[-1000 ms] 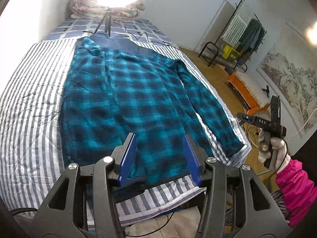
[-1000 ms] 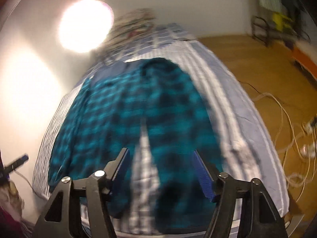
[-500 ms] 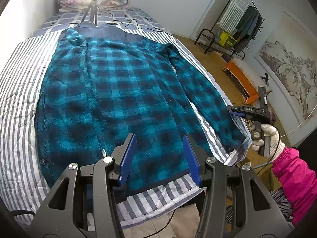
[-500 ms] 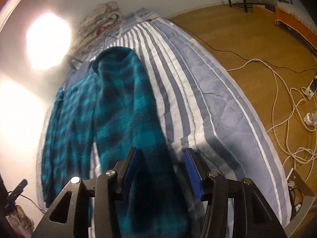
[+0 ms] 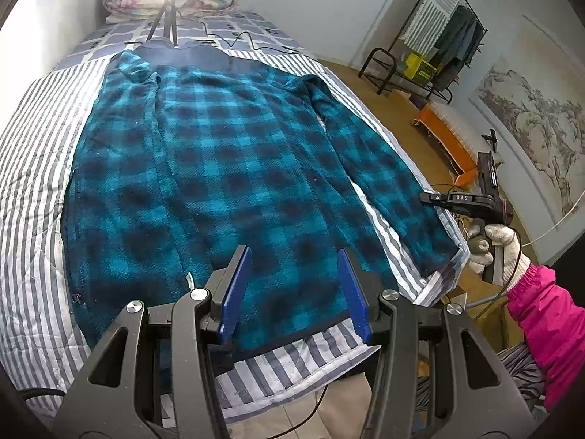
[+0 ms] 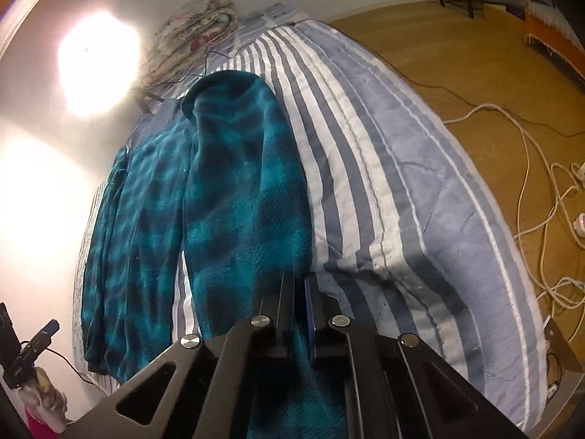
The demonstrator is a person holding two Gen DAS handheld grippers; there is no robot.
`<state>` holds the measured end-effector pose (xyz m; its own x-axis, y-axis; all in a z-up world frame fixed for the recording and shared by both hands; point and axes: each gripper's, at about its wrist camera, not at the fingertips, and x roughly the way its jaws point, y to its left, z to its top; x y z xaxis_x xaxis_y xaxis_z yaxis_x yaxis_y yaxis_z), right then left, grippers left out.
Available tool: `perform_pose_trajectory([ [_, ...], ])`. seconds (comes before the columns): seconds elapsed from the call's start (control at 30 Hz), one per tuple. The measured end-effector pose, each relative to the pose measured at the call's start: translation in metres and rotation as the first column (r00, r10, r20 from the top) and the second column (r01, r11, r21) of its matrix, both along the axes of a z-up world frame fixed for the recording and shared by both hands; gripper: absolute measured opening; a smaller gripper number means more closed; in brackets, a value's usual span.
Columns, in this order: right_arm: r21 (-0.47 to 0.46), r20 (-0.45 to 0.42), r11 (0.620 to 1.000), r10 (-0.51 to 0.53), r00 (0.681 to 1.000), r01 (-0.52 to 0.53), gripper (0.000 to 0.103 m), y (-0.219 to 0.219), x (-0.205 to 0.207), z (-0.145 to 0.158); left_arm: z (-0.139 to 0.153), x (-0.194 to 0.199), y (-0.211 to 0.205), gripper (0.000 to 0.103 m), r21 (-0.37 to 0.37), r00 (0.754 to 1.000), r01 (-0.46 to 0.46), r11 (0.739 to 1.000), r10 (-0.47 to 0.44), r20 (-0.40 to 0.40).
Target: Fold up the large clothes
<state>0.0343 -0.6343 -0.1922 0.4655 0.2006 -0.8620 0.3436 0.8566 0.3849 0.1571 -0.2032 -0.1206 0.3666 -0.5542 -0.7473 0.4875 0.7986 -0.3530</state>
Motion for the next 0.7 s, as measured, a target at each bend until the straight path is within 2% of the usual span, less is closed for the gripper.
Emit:
perform_pose_trajectory([
  [0.07,-0.032,-0.012,0.999,-0.015,1.0,0.015,0.015,-0.002,-0.002,0.0,0.001,-0.003,0.0,0.05,0.005,1.0,0.006,1.0,-0.007,0.009],
  [0.1,-0.031,-0.02,0.999,-0.028,0.999,0.027,0.039,-0.004,-0.003,-0.001,0.001,-0.004,0.0,0.05,0.008,1.0,0.009,1.0,-0.009,0.012],
  [0.13,-0.012,-0.022,0.999,-0.044,0.999,0.043,0.044,-0.007,-0.006,-0.003,0.001,-0.004,0.0,0.05,0.011,1.0,0.01,1.0,-0.01,0.013],
  [0.17,0.004,-0.023,0.999,-0.048,0.999,0.049,0.044,-0.01,-0.006,-0.005,0.001,-0.004,0.0,0.05,0.014,1.0,0.009,1.0,-0.009,0.015],
  [0.2,0.009,-0.029,0.999,-0.049,0.998,0.049,0.043,-0.01,-0.007,-0.007,0.0,-0.004,0.001,0.05,0.014,1.0,0.007,1.0,-0.007,0.015],
  [0.27,0.016,-0.042,0.999,-0.043,0.998,0.043,0.032,-0.01,-0.007,-0.01,0.001,-0.004,0.002,0.05,0.014,1.0,0.004,1.0,-0.004,0.013],
  [0.33,0.033,-0.05,0.999,-0.038,0.998,0.039,0.009,-0.01,-0.005,-0.012,0.001,-0.003,0.004,0.05,0.012,1.0,0.001,1.0,-0.001,0.013],
  [0.37,0.033,-0.048,0.999,-0.035,0.998,0.037,0.004,-0.008,-0.005,-0.01,0.002,-0.003,0.004,0.05,0.01,1.0,0.0,1.0,0.0,0.014],
  [0.53,-0.027,-0.003,0.999,-0.044,0.999,0.044,0.0,0.006,-0.006,0.026,0.006,-0.005,0.005,0.05,0.004,1.0,0.004,1.0,-0.005,0.024],
  [0.7,-0.14,0.073,0.99,0.037,0.997,-0.026,0.0,0.049,-0.004,0.08,0.007,-0.008,0.006,0.05,0.003,1.0,0.009,1.0,-0.009,0.025],
])
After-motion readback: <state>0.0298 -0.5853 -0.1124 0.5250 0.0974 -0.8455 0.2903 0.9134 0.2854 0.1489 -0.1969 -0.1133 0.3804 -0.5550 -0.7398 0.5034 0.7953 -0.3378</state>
